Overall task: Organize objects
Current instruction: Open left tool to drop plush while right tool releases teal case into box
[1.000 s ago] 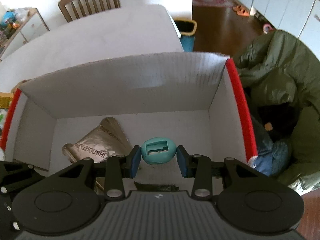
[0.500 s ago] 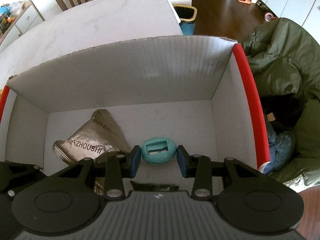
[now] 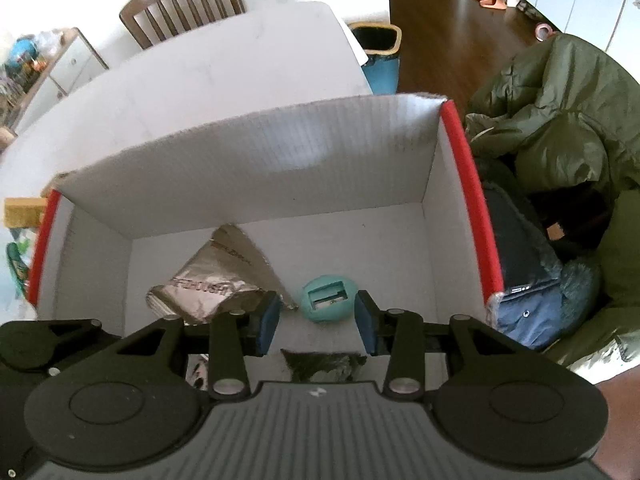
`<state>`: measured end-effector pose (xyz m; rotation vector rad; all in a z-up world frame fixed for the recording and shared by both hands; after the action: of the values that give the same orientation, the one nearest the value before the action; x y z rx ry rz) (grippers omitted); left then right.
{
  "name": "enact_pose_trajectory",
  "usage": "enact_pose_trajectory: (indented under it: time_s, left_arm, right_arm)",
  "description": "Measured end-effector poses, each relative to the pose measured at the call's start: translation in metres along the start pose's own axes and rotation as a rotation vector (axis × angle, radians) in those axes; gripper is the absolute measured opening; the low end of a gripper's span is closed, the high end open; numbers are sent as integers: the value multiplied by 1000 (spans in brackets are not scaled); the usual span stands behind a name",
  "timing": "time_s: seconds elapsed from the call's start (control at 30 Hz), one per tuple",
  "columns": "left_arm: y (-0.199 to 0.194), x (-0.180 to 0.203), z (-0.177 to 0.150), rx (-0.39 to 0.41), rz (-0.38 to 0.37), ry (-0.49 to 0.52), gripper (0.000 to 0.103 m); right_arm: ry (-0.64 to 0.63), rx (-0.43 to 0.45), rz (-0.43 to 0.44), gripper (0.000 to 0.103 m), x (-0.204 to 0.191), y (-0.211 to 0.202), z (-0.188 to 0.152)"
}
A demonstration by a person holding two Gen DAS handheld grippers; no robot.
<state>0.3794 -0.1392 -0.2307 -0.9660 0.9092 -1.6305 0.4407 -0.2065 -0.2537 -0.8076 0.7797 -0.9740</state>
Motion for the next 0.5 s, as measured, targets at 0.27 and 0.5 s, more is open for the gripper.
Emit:
enact_pose_trajectory:
  time_s: [0.27, 0.5]
  left_arm:
    - [-32, 4, -10, 120, -20, -15, 62]
    - [-77, -3, 5, 244, -16, -28, 64]
  right_arm:
    - [12, 65, 45, 47, -5, -35, -1]
    - [6, 148, 73, 47, -16, -70, -4]
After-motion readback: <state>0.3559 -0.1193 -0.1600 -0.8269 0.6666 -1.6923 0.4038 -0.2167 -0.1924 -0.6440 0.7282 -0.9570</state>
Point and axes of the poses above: each gripper's, at about its wrist camera, not at the fingertips, and y roughly the way its jaws point, x to its right, z to its top, the point moved 6 cm from there along y, roughly the way its jaws point, and after that the axes turned 7 degrees about x, right-handed, at the moved point
